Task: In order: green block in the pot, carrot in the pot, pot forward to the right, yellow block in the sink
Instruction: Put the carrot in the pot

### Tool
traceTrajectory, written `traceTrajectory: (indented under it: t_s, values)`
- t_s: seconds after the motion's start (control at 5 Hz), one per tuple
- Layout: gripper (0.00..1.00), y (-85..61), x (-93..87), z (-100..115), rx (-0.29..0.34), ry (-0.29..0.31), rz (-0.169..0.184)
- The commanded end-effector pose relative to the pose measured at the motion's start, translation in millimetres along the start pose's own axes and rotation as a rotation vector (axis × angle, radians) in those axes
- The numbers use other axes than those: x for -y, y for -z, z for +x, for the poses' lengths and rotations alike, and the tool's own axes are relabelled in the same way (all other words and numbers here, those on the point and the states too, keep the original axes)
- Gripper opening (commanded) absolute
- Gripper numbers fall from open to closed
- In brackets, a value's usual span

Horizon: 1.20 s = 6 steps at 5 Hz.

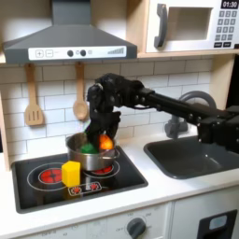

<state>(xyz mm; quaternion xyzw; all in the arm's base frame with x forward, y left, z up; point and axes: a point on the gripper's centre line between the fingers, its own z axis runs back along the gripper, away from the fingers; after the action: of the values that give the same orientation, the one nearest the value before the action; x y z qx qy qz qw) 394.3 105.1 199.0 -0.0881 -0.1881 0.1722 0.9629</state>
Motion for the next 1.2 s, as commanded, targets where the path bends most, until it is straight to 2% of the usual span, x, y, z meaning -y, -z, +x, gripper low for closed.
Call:
traceTrajectory:
  t_s: [0.0, 0.4, 0.6, 0.8, 1.0]
  values:
    - [1.00, -4.2, 5.5, -8, -0.003, 0.024, -0.018]
    - [1.00, -34.1, 11.1, -5, 0.060, 0.032, -0.055]
    - [1.00, -42.0, 12.7, -13, 0.070, 0.039, -0.065]
    - [1.00, -46.3, 6.5, -15, 0.070, 0.020, -0.059]
    - [1.00, -38.7, -2.0, -13, 0.050, -0.008, -0.050]
